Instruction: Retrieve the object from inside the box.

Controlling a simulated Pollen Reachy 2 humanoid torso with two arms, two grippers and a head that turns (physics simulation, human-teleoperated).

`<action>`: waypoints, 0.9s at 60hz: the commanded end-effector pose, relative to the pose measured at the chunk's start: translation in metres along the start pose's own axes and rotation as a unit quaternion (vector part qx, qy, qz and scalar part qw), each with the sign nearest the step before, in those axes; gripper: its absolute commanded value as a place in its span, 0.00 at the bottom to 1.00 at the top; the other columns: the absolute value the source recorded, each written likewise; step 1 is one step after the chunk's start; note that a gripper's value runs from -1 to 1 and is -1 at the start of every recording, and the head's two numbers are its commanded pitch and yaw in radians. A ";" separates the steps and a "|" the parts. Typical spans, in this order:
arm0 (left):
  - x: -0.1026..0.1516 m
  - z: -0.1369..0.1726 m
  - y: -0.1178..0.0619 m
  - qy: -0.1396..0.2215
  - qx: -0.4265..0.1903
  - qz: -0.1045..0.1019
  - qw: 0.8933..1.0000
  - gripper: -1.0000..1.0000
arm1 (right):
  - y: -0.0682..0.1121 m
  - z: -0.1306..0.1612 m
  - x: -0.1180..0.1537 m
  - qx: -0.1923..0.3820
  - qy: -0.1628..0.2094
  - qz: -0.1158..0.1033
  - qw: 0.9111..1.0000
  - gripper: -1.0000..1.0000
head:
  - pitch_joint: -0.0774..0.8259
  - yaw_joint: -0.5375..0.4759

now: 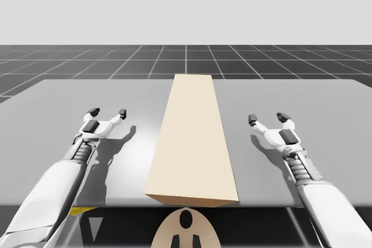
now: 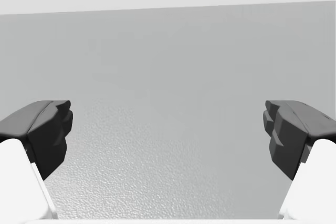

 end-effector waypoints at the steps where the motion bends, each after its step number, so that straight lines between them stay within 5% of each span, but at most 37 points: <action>1: -0.001 0.000 0.000 0.000 0.000 -0.003 1.000 0.00 | 0.003 0.002 -0.001 0.003 0.006 -0.014 1.000 0.00 | 0.07 0.53; 13: -0.002 0.000 0.001 0.018 -0.013 0.001 1.000 0.00 | 0.007 0.000 -0.003 0.039 0.019 -0.003 0.999 0.00 | 0.07 0.53; 17: -0.005 0.000 0.000 0.042 -0.045 0.004 0.998 0.00 | 0.012 0.001 -0.005 0.089 0.029 -0.005 0.996 0.00 | 0.08 0.53; 26: -0.010 0.009 -0.016 0.063 -0.155 -0.049 0.985 0.00 | 0.033 0.005 -0.011 0.190 0.033 0.030 0.981 0.00 | 0.07 0.53; 35: -0.016 0.026 -0.044 0.068 -0.272 -0.111 0.953 0.00 | 0.051 0.018 -0.014 0.304 0.015 0.062 0.951 0.00 | 0.07 0.53; 46: -0.013 0.044 -0.069 0.049 -0.357 -0.126 0.924 0.00 | 0.073 0.036 -0.008 0.391 -0.017 0.079 0.917 0.00 | 0.07 0.52; 52: -0.012 0.048 -0.075 0.044 -0.365 -0.131 0.921 0.00 | 0.081 0.038 -0.008 0.396 -0.029 0.087 0.914 0.00 | 0.07 0.52; 54: -0.012 0.048 -0.077 0.044 -0.367 -0.131 0.920 0.00 | 0.084 0.038 -0.009 0.416 -0.019 0.081 0.906 0.00 | 0.07 0.52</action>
